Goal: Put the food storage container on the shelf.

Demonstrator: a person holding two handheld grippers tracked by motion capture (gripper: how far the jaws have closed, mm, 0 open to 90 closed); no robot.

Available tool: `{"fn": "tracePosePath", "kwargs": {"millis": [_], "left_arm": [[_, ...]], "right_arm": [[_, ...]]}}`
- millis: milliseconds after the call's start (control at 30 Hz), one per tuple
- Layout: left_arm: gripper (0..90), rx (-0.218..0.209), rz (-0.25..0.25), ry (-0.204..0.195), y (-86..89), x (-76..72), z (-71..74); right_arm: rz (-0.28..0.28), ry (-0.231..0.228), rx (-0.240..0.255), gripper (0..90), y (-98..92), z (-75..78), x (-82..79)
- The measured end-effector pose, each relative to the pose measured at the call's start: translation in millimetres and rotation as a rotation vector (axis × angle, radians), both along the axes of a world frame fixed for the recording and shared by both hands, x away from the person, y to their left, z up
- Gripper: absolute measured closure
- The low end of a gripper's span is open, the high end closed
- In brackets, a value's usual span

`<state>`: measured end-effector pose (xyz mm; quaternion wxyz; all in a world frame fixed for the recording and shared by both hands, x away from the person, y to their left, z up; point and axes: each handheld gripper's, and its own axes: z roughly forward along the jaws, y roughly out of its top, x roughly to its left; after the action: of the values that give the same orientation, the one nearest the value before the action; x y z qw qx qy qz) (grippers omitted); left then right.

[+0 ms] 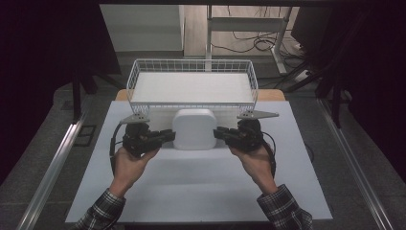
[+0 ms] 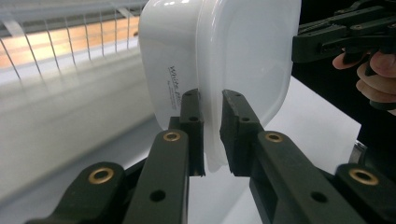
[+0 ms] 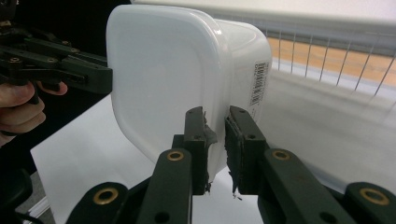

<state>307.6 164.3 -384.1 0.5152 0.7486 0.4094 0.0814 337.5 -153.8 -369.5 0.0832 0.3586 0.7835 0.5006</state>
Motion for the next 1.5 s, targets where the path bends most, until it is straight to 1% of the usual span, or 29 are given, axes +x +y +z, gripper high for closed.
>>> {"fn": "tracePosePath", "kwargs": {"millis": [233,567,667,800,900,1067,1200,1267,1400,1500], "left_arm": [[80.2,-0.011,0.004,-0.021,3.4,14.1,24.8],[80.1,-0.01,0.015,-0.047,8.2,37.7,60.6],[80.1,-0.005,0.018,-0.054,9.4,45.1,69.5],[80.1,-0.013,0.028,-0.06,10.9,56.1,78.0],[80.0,-0.023,0.034,-0.053,12.7,65.7,82.5],[79.8,-0.02,0.048,-0.038,13.6,79.8,86.1],[79.5,-0.015,0.056,-0.012,13.3,89.7,84.2],[79.3,-0.015,0.058,-0.007,13.8,93.2,82.4],[79.0,-0.016,0.061,0.012,14.7,96.1,79.0],[78.4,-0.006,0.066,0.017,14.3,97.6,76.3]], "right_arm": [[-0.004,-0.031,0.013,78.8,3.5,25.2,12.6],[-0.018,-0.077,0.027,78.7,9.8,60.3,35.2],[-0.023,-0.083,0.033,78.7,11.5,68.4,42.7],[-0.033,-0.092,0.034,78.5,14.0,78.2,54.0],[-0.044,-0.095,0.033,78.3,17.3,85.0,63.0],[-0.061,-0.09,0.025,78.0,22.1,90.9,77.8],[-0.074,-0.071,0.02,77.6,24.7,89.2,88.0],[-0.08,-0.058,0.019,77.5,25.8,87.0,92.4],[-0.084,-0.041,0.014,76.9,28.2,83.8,98.0],[-0.087,-0.032,0.006,76.4,30.2,81.5,100.4]]}}
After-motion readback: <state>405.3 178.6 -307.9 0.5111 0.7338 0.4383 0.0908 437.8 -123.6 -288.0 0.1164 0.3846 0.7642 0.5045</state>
